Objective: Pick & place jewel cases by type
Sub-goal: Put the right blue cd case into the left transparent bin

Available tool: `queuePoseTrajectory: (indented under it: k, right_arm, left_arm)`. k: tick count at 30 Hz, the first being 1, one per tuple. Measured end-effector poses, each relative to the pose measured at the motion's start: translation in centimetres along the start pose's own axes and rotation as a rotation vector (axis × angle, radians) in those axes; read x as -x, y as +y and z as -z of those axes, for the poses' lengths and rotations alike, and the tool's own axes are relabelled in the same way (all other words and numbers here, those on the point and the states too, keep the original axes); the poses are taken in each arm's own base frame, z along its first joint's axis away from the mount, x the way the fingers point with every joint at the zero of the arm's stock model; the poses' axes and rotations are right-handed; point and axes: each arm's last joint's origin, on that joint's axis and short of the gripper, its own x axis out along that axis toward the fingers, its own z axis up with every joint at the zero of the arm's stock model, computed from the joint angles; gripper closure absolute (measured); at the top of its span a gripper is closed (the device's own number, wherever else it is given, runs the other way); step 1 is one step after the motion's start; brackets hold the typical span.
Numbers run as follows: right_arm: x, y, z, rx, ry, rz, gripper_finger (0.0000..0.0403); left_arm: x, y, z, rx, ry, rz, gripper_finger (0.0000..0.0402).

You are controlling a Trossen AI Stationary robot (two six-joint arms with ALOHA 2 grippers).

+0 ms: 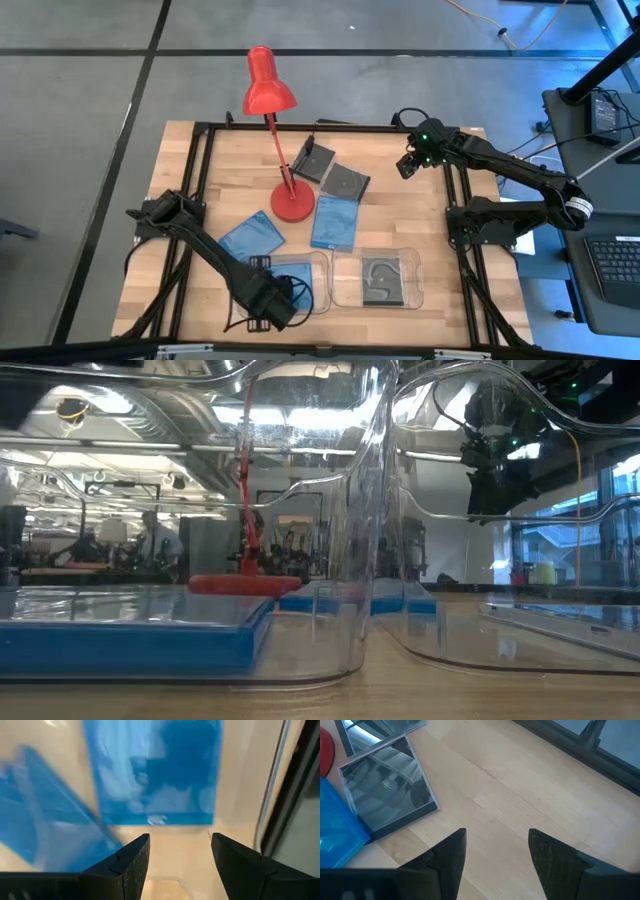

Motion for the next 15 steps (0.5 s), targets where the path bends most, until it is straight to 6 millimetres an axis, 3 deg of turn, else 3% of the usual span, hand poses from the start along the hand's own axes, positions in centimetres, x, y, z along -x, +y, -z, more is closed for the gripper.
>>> queuePoseTrajectory:
  k: [11, 15]
  right_arm:
    - [0.0, 0.1, -0.4, -0.023, -0.044, -0.016, 0.0187]
    - [0.0, 0.4, -0.4, -0.084, -0.023, -0.107, 0.0187]
  left_arm:
    - [4.1, 3.9, -0.3, 0.040, -0.420, -0.401, 0.0192]
    - [4.9, 5.8, -0.6, 0.123, -0.499, -0.539, 0.0192]
